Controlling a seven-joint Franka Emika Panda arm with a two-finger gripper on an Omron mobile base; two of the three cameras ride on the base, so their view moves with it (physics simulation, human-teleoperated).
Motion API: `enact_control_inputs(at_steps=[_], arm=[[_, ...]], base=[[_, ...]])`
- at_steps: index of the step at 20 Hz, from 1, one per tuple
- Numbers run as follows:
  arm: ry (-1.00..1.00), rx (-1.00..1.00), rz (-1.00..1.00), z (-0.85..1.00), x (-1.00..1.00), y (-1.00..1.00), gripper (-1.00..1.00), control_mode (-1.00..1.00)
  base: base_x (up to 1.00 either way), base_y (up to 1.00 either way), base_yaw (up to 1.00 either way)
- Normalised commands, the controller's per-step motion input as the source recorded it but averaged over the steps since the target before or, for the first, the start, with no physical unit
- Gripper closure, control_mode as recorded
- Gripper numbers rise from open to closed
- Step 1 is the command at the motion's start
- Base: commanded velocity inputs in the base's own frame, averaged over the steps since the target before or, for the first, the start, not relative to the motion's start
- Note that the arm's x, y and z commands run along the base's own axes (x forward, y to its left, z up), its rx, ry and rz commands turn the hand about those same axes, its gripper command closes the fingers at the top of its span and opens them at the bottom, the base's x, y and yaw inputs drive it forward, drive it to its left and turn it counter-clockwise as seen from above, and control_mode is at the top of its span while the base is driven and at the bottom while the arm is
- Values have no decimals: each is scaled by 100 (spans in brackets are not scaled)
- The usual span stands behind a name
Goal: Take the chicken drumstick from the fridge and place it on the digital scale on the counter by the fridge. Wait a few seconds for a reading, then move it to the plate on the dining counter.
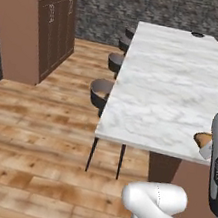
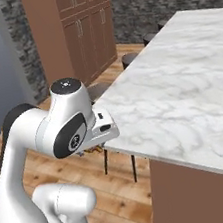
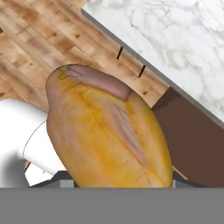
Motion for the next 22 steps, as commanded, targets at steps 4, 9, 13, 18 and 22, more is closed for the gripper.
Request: enact_control_inputs(at_steps=[4, 9, 13, 18, 22], arm=[[0, 0, 0, 0, 0, 0, 100, 100], [0, 0, 0, 0, 0, 0, 100, 100], [0, 0, 0, 0, 0, 0, 100, 100], [0, 0, 0, 0, 0, 0, 100, 100], [0, 0, 0, 0, 0, 0, 100, 100]], base=[[35, 100, 0], [51, 100, 0], [88, 100, -3], [100, 100, -21], [100, 100, -35]])
